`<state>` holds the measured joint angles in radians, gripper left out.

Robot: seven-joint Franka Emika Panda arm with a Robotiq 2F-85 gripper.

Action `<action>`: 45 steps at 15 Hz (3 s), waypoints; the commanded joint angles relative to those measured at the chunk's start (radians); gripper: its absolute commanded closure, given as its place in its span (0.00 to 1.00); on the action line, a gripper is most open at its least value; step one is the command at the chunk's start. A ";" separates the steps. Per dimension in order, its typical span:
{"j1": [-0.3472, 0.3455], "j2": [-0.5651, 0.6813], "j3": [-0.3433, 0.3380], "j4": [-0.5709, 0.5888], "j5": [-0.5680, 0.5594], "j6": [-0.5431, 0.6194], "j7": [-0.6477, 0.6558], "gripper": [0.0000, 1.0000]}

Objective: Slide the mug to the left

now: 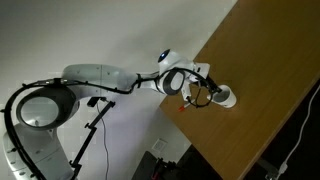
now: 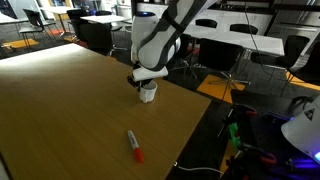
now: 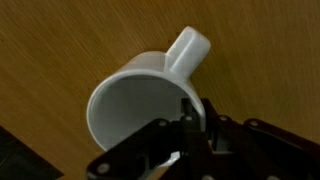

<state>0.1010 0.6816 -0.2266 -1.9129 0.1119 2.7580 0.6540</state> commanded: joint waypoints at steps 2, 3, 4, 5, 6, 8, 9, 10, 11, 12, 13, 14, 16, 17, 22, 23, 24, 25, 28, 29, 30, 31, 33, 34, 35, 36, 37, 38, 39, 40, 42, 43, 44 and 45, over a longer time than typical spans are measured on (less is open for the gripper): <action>0.034 0.014 -0.020 0.101 -0.055 -0.131 0.003 0.97; 0.028 0.021 -0.012 0.123 -0.060 -0.156 -0.002 0.97; 0.028 0.028 -0.012 0.141 -0.068 -0.176 0.002 0.97; 0.023 0.036 -0.008 0.160 -0.074 -0.197 0.002 0.97; 0.017 0.043 -0.005 0.175 -0.076 -0.214 0.000 0.97; 0.012 0.055 -0.004 0.197 -0.081 -0.239 0.002 0.97; 0.012 0.058 -0.007 0.204 -0.083 -0.254 0.006 0.97; 0.009 0.060 -0.006 0.209 -0.083 -0.264 0.006 0.97; 0.007 0.062 -0.007 0.212 -0.084 -0.271 0.006 0.97; 0.007 0.062 -0.008 0.212 -0.086 -0.274 0.005 0.91; 0.003 0.060 -0.005 0.211 -0.084 -0.275 0.001 0.71; 0.002 0.059 -0.005 0.210 -0.085 -0.276 0.001 0.68; -0.001 0.059 -0.004 0.208 -0.085 -0.273 0.000 0.58; -0.002 0.061 -0.003 0.208 -0.084 -0.273 -0.001 0.53; -0.007 0.076 0.000 0.211 -0.083 -0.275 -0.006 0.49; -0.007 0.080 0.000 0.212 -0.083 -0.274 -0.006 0.52; -0.008 0.085 0.001 0.213 -0.082 -0.274 -0.007 0.63; -0.007 0.090 0.001 0.216 -0.082 -0.274 -0.008 0.77; -0.004 0.099 0.003 0.221 -0.082 -0.268 -0.009 1.00; -0.004 0.101 0.006 0.223 -0.081 -0.266 -0.011 1.00; -0.005 0.100 0.008 0.226 -0.085 -0.265 -0.017 1.00; -0.010 0.099 0.015 0.227 -0.083 -0.261 -0.031 0.97; -0.020 0.099 0.032 0.231 -0.081 -0.254 -0.076 0.97; -0.025 0.102 0.045 0.238 -0.076 -0.253 -0.109 0.97; -0.025 0.102 0.051 0.242 -0.076 -0.253 -0.134 0.97; -0.025 0.105 0.058 0.247 -0.076 -0.252 -0.160 0.97; -0.024 0.109 0.063 0.255 -0.075 -0.252 -0.183 0.97; -0.022 0.113 0.069 0.262 -0.077 -0.255 -0.202 0.97; -0.019 0.119 0.074 0.271 -0.080 -0.256 -0.218 0.97; -0.014 0.125 0.078 0.281 -0.083 -0.259 -0.228 0.97; -0.006 0.137 0.086 0.302 -0.091 -0.263 -0.248 0.97; 0.000 0.142 0.088 0.311 -0.097 -0.265 -0.257 0.97; 0.006 0.150 0.092 0.323 -0.107 -0.266 -0.264 0.97; 0.011 0.156 0.096 0.334 -0.115 -0.265 -0.272 0.97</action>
<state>0.1020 0.8014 -0.1463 -1.6402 0.0147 2.5156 0.4152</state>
